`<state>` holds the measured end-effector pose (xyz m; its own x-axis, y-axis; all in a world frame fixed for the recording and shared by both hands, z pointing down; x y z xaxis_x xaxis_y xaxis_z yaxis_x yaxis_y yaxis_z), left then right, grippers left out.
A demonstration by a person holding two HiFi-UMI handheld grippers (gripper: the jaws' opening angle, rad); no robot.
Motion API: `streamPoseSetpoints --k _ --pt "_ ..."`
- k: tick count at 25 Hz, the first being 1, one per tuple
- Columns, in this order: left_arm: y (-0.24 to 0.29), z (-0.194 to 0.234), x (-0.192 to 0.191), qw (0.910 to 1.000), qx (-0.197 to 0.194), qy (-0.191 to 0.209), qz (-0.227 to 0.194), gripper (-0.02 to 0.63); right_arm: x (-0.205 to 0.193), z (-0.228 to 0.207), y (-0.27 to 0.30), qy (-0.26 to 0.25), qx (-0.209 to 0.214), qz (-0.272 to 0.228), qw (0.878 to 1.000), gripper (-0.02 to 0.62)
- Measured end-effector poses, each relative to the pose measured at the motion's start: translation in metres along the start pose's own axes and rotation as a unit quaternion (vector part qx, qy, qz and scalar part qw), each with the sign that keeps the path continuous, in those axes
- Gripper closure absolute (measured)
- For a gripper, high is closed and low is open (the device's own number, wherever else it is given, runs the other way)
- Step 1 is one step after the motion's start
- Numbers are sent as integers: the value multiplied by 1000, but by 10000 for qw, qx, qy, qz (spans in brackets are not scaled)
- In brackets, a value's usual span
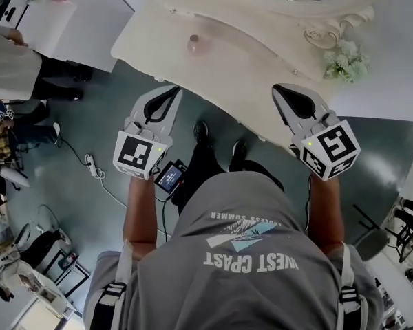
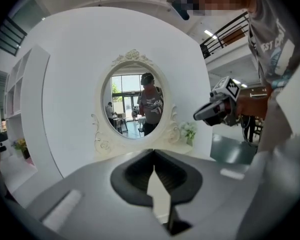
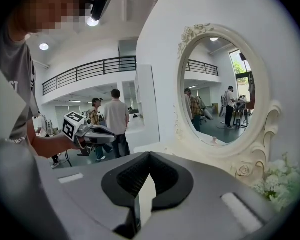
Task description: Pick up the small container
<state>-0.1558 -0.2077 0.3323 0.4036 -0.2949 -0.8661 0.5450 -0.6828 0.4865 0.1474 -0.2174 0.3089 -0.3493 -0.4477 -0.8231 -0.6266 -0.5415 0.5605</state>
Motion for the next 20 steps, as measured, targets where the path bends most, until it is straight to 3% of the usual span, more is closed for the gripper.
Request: streamPoseSetpoints --k 14,20 --pt "76 67 -28 9997 -251 -35 53 603 4 -8 46 320 -243 388 9984 594" --pt "107 79 -36 9990 -328 -35 285 603 2 -14 49 461 -295 572 9969 594"
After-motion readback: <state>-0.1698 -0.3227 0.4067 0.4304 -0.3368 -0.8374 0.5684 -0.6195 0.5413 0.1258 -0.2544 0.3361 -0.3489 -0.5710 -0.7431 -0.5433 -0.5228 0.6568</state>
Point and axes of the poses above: the fingertips, and each gripper's own axes: y forward along the fingers, z to its left, x out of its top, the point moved 9 cm from there along -y, backward along the fingers, and after that the axes turned 10 degrees about z, right-handed, at the moved point
